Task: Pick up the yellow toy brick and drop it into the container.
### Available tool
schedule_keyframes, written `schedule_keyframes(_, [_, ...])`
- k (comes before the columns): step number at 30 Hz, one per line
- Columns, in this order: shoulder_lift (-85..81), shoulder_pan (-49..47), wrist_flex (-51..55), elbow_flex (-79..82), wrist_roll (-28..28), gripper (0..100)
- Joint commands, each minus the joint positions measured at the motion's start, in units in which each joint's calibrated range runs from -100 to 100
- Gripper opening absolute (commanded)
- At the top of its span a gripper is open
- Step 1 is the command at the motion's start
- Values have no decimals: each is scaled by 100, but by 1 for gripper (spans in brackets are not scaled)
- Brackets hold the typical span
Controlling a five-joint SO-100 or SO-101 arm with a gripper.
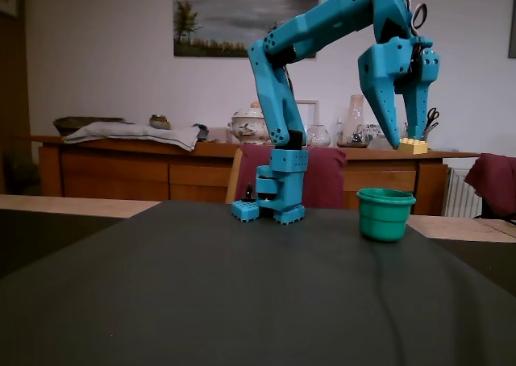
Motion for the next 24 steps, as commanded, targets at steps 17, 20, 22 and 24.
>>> schedule_keyframes(17, [-71,-663,229,1200,-150,0])
schedule_keyframes(20, [-71,-926,229,1209,-228,0])
schedule_keyframes(22, [-63,-957,229,1209,-228,0])
schedule_keyframes(24, [-54,-934,229,1218,-228,0])
